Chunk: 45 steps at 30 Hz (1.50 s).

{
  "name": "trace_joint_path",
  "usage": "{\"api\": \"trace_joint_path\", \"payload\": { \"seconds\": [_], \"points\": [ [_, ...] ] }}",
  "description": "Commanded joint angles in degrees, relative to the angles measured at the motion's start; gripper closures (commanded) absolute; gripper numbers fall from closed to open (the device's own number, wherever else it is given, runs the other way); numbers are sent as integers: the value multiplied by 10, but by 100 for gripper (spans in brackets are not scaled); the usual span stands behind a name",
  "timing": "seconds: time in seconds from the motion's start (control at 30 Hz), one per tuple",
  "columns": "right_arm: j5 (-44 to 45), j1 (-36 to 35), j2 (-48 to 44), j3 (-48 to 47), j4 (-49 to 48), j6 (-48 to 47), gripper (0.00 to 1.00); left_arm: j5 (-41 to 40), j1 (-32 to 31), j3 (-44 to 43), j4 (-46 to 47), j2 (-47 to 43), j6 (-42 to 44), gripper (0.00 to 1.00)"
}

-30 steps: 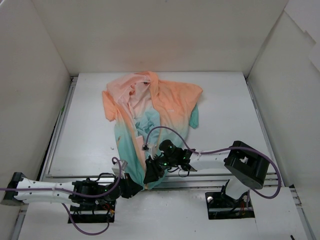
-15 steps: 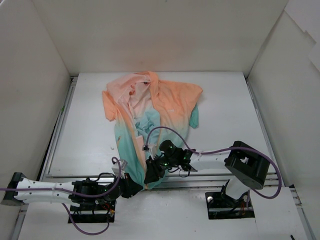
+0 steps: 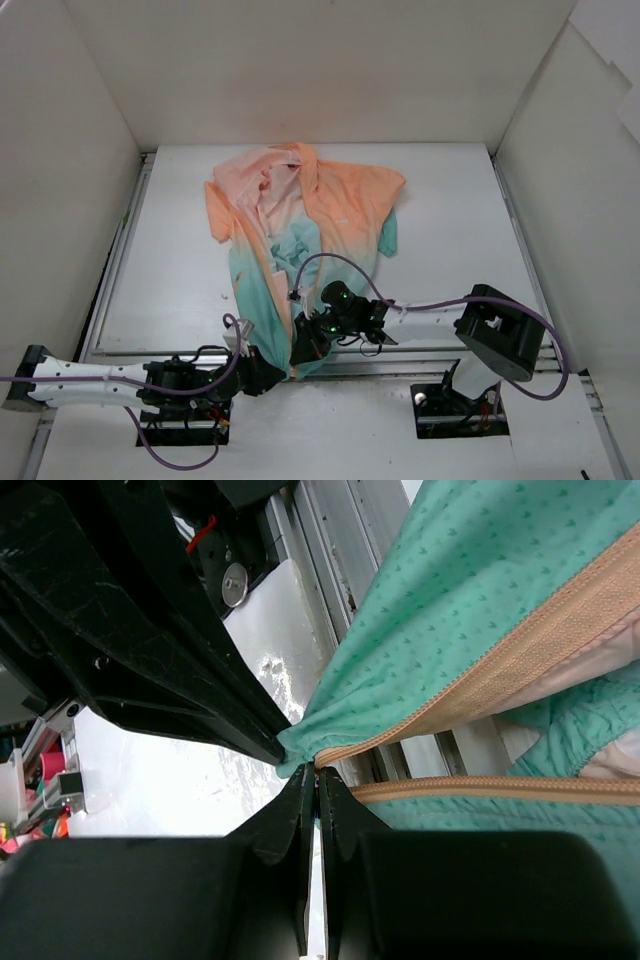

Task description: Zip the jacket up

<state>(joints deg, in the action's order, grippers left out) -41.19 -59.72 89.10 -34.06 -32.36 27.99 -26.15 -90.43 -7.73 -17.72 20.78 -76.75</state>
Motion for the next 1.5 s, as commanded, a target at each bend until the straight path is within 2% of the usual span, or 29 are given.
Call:
{"api": "trace_joint_path", "payload": {
  "seconds": [0.0,0.27,0.4,0.5,0.57,0.67,0.8,0.9,1.07,1.13,1.2,1.33,1.47],
  "points": [
    [23,-4,-46,1,-17,2,100,-8,-4,-10,16,0,-3,100],
    [38,-3,-67,3,6,0,95,-12,-4,-11,9,-20,-2,100],
    [30,-7,-63,1,4,3,71,-13,-4,-12,6,-27,0,100],
    [26,-7,-61,1,4,3,66,-14,-4,-12,5,-27,1,100],
    [23,-9,-60,1,5,2,66,-14,-4,-14,3,-25,1,100],
    [21,-11,-58,-1,5,1,69,-14,-4,-15,2,-23,2,100],
    [21,-11,-58,0,4,1,82,-14,-4,-16,0,-26,2,100],
    [19,-14,-60,0,-2,2,88,-14,-4,-16,0,-26,1,100],
    [18,-14,-56,-4,5,2,92,-17,-4,-16,-2,-26,0,100],
    [21,-15,-55,-4,5,3,99,-16,-4,-16,-3,-27,-1,100],
    [30,-16,-60,0,5,4,100,-15,-4,-17,-2,-28,2,100],
    [87,-16,-88,-9,40,-4,100,-12,-4,-26,9,-21,17,100],
    [207,-15,-101,-70,113,-22,100,-11,-4,-67,17,15,50,100]
  ]
}}
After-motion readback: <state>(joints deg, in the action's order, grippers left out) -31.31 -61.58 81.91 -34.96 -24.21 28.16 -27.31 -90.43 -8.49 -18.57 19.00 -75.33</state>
